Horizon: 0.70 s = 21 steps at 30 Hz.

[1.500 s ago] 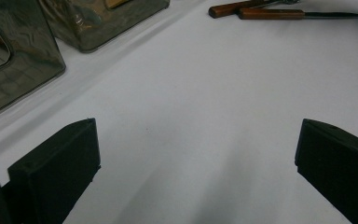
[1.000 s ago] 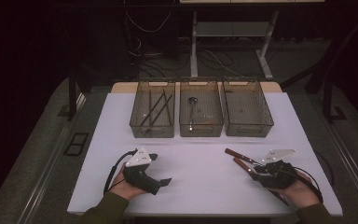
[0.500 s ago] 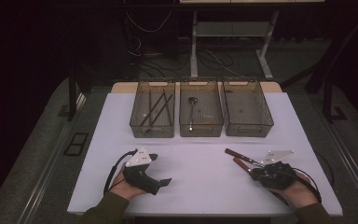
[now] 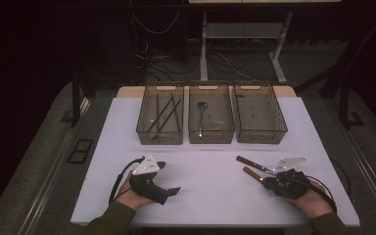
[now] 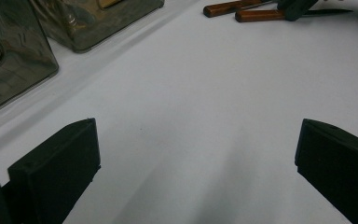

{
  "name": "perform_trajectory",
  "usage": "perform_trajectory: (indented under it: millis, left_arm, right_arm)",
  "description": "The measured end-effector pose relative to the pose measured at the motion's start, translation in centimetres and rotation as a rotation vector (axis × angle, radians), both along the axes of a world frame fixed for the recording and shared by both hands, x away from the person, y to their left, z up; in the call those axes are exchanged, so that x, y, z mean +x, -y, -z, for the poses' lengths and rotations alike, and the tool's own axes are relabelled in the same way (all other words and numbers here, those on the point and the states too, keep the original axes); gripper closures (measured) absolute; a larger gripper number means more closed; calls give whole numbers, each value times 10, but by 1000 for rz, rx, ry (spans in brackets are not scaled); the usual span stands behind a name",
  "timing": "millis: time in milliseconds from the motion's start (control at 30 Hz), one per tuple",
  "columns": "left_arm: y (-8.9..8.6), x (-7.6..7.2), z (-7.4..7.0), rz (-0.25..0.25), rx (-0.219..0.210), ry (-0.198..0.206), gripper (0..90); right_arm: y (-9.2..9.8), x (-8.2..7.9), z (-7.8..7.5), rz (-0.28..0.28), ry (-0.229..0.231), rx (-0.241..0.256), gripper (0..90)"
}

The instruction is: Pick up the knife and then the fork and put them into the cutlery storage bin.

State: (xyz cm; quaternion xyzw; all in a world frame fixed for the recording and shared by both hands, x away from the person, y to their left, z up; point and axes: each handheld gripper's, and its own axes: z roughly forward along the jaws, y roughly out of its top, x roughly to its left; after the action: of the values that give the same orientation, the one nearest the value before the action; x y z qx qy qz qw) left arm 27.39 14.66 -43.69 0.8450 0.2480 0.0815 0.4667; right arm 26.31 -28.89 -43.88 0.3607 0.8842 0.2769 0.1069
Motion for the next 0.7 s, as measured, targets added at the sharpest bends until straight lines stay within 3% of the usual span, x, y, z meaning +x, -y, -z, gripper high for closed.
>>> perform_trajectory:
  millis: [67, 200, 367, 500, 700]
  left_arm:
    - [1, 0, 0, -4, -7, -2, 0]
    - [1, 0, 0, -6, -5, -3, 0]
    - [1, 0, 1, -4, -8, -3, 0]
    - [1, 0, 0, 2, -5, -1, 0]
    - [2, -1, 0, 8, -1, -1, 0]
  right_arm:
    - [-3, 3, -2, -6, -25, -23, 767]
    - [-11, 22, -11, -33, -161, -98, 760]
    - [-36, 42, -19, -77, -297, -286, 756]
    - [-47, 53, -19, -102, -350, -391, 762]
    - [-54, 56, -20, -90, -390, -419, 776]
